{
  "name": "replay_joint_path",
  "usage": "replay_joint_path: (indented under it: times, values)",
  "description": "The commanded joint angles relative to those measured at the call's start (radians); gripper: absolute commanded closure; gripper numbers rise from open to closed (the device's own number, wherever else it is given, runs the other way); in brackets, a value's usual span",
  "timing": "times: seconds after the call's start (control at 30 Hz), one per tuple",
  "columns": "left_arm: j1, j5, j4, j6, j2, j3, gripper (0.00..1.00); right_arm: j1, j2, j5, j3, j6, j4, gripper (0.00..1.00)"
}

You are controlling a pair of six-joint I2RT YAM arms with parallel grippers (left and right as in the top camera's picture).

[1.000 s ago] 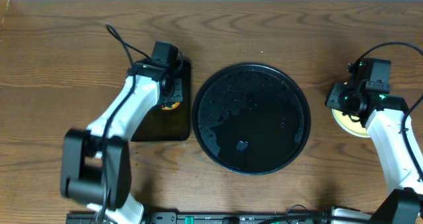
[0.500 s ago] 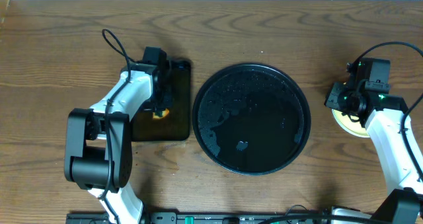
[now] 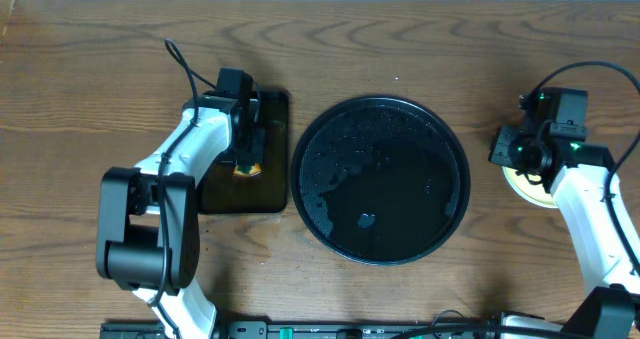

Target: Clean dirty plates on tray and stack at the side

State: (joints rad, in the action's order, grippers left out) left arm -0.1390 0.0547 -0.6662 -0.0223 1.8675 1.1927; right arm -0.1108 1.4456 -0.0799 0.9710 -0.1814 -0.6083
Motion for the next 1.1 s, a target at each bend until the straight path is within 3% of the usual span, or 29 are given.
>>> replay_joint_path:
  times: [0.0,0.07,0.23,0.33,0.4,0.43,0.57,0.63,0.83,0.93,1.07]
  values:
    - [-0.003,0.016,-0.003,0.017,-0.119,0.035,0.48,0.052,0.004,-0.015,-0.003,0.068,0.015,0.64]
    - [-0.003,0.016,-0.014,0.013,-0.177,0.035,0.32,0.079,0.004,-0.023,-0.003,0.078,0.04,0.63]
    - [-0.003,0.016,-0.067,-0.005,-0.264,0.035,0.26,0.169,0.004,-0.076,-0.003,0.178,0.118,0.55]
    - [-0.002,0.015,-0.14,-0.127,-0.267,0.035,0.25,0.206,0.004,-0.112,-0.003,0.199,0.102,0.38]
    - [-0.002,0.015,-0.255,-0.237,-0.267,0.035,0.24,0.213,0.004,-0.111,-0.003,0.192,0.011,0.06]
    - [-0.002,0.015,-0.288,-0.253,-0.267,0.035,0.24,0.212,0.004,-0.111,-0.003,0.175,-0.03,0.01]
    - [-0.003,0.015,-0.48,-0.293,-0.276,0.028,0.23,0.211,-0.008,-0.111,-0.003,0.123,-0.182,0.01]
    - [-0.007,0.016,-0.485,-0.292,-0.334,-0.019,0.23,0.212,-0.07,-0.103,-0.024,0.116,-0.215,0.01]
    - [-0.065,0.015,-0.314,-0.216,-0.734,-0.203,0.22,0.211,-0.467,-0.052,-0.24,0.113,-0.086,0.01]
    - [-0.093,-0.007,-0.207,-0.208,-1.047,-0.297,0.22,0.211,-0.753,0.024,-0.332,0.1,-0.064,0.01]
    - [-0.093,-0.007,-0.208,-0.208,-1.215,-0.297,0.22,0.211,-0.887,0.023,-0.336,0.1,-0.069,0.01]
